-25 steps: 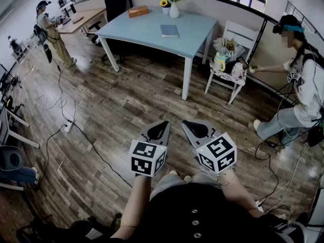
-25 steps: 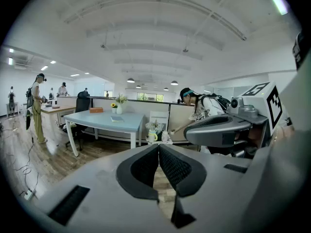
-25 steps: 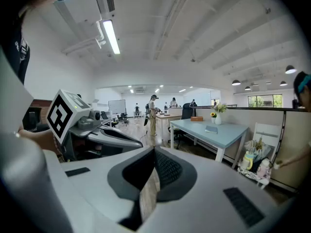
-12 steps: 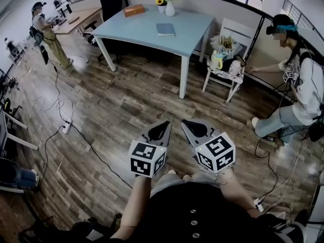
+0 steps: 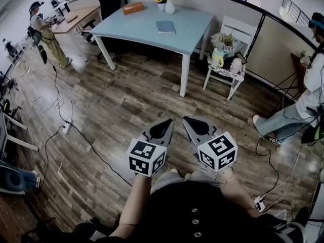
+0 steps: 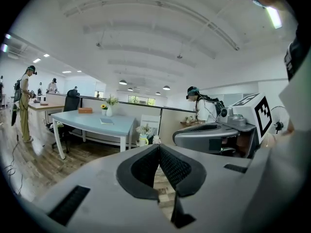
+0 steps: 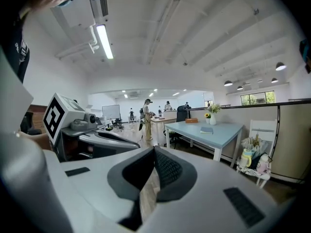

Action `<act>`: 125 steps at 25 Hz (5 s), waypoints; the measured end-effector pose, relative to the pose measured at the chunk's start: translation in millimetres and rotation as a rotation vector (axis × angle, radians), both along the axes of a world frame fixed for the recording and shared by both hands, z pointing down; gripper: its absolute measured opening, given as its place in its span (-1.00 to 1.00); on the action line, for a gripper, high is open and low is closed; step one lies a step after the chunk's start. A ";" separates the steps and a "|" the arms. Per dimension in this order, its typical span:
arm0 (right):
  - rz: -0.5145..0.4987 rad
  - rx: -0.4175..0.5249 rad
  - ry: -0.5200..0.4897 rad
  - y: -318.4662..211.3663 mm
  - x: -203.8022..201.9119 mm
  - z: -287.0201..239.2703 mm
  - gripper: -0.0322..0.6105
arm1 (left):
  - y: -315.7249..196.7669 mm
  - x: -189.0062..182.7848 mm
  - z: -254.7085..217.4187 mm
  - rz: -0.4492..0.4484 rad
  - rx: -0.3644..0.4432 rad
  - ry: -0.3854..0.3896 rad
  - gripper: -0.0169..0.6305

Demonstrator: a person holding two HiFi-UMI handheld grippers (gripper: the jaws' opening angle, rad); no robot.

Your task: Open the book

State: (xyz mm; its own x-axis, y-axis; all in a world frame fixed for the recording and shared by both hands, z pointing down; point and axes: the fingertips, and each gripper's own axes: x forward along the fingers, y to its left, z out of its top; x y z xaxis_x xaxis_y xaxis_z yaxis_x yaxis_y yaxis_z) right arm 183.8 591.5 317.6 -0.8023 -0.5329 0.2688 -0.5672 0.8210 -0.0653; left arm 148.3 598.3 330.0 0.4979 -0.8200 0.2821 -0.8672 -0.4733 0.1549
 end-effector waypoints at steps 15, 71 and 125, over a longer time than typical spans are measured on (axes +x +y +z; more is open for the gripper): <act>0.025 0.024 0.028 -8.4 -25.0 6.8 -0.66 | -17.5 -34.1 12.0 0.017 -0.012 0.004 -0.91; -0.022 -0.015 0.026 -358.4 -61.8 32.9 -0.29 | -341.8 -88.9 46.3 -0.109 -0.121 0.026 -0.91; 0.024 -0.091 0.121 -664.5 -226.5 63.5 -0.21 | -643.3 -246.3 70.4 0.013 -0.181 0.058 -0.91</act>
